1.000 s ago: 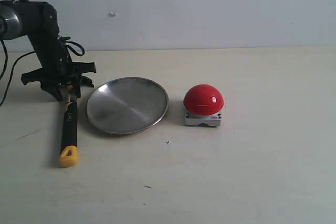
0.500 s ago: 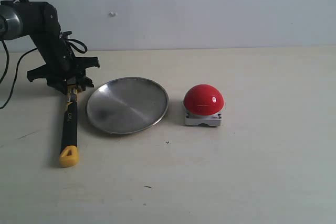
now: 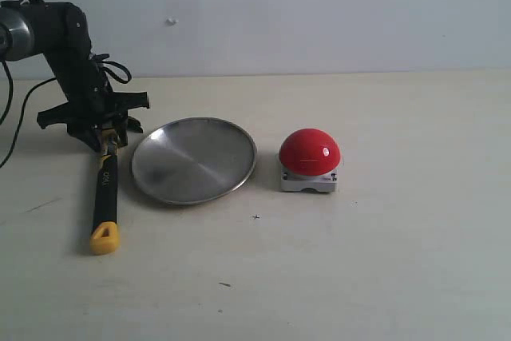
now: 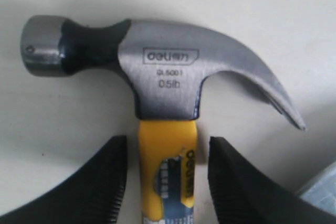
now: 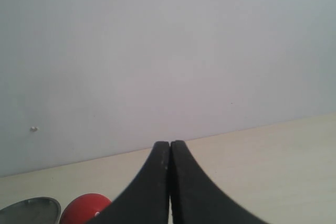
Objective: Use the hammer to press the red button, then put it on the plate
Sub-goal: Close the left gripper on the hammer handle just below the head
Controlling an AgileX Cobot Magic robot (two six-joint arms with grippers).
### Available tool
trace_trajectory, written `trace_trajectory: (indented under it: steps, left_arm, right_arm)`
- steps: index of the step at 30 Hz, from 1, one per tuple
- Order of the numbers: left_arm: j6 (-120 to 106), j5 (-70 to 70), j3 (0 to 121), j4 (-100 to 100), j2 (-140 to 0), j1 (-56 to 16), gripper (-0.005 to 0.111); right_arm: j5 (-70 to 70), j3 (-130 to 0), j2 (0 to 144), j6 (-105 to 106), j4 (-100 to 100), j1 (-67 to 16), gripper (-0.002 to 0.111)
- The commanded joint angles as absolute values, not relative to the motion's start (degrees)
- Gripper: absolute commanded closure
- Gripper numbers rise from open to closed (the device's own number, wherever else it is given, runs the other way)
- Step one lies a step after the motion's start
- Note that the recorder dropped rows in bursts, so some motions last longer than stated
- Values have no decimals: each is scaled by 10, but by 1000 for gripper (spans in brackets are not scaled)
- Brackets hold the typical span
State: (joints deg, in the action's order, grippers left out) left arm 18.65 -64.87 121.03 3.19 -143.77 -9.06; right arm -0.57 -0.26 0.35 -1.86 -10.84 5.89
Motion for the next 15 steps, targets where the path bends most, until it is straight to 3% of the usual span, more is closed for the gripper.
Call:
trace_trajectory:
  steps: [1, 15]
  left_arm:
    - [182, -643, 1214, 32, -1437, -91, 59]
    - [182, -648, 1214, 31, -1437, -79, 59]
  right_arm:
    - [-7, 0, 0, -17, -105, 57, 108]
    - [-4, 0, 0, -17, -106, 57, 108]
